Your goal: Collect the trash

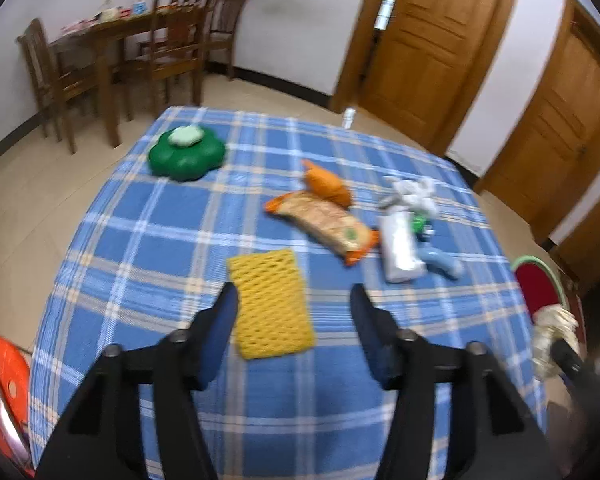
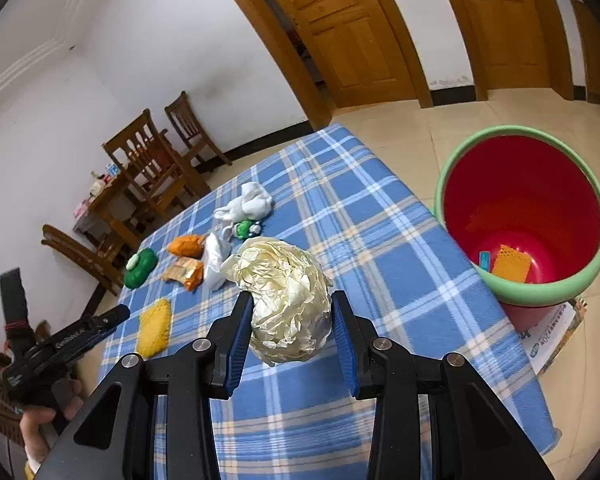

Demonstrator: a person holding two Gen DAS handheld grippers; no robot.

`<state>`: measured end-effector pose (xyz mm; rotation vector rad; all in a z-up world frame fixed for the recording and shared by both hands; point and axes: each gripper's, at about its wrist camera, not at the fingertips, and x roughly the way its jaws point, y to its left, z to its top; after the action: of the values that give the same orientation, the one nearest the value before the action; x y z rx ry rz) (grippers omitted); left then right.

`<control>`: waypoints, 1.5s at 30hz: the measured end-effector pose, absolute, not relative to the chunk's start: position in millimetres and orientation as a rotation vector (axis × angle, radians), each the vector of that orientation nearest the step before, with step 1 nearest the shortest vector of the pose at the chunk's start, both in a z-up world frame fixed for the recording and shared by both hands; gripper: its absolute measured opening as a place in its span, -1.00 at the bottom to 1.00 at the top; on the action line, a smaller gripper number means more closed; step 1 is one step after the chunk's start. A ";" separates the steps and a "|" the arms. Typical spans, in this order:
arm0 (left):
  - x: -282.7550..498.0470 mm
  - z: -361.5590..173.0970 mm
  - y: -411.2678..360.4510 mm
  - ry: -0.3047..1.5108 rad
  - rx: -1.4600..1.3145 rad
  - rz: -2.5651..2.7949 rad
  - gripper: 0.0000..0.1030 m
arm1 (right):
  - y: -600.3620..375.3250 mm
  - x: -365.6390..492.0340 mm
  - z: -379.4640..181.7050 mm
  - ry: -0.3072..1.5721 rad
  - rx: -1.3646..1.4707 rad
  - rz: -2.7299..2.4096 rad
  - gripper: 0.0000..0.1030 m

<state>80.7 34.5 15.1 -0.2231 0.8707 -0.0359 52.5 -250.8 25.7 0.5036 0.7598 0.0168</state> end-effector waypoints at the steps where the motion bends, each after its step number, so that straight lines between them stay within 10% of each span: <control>1: 83.6 10.0 37.0 0.884 -0.226 -0.017 0.19 | -253.5 52.1 25.1 0.760 0.507 0.014 -0.23; 14: 102.0 -29.3 33.7 0.983 -0.208 0.020 0.19 | -273.6 51.9 20.4 0.760 0.537 -0.018 -0.23; 25: 98.2 -32.1 7.9 0.969 -0.160 -0.025 -0.61 | -310.6 47.5 18.3 0.736 0.581 -0.086 -0.23; 45: 81.7 24.7 -66.9 0.871 -0.128 -0.241 -0.64 | -384.7 36.3 12.9 0.701 0.587 -0.240 -0.22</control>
<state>81.7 -66.9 24.7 -0.1285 0.8709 -0.2406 36.3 -384.7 12.9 0.5874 0.7010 -0.2397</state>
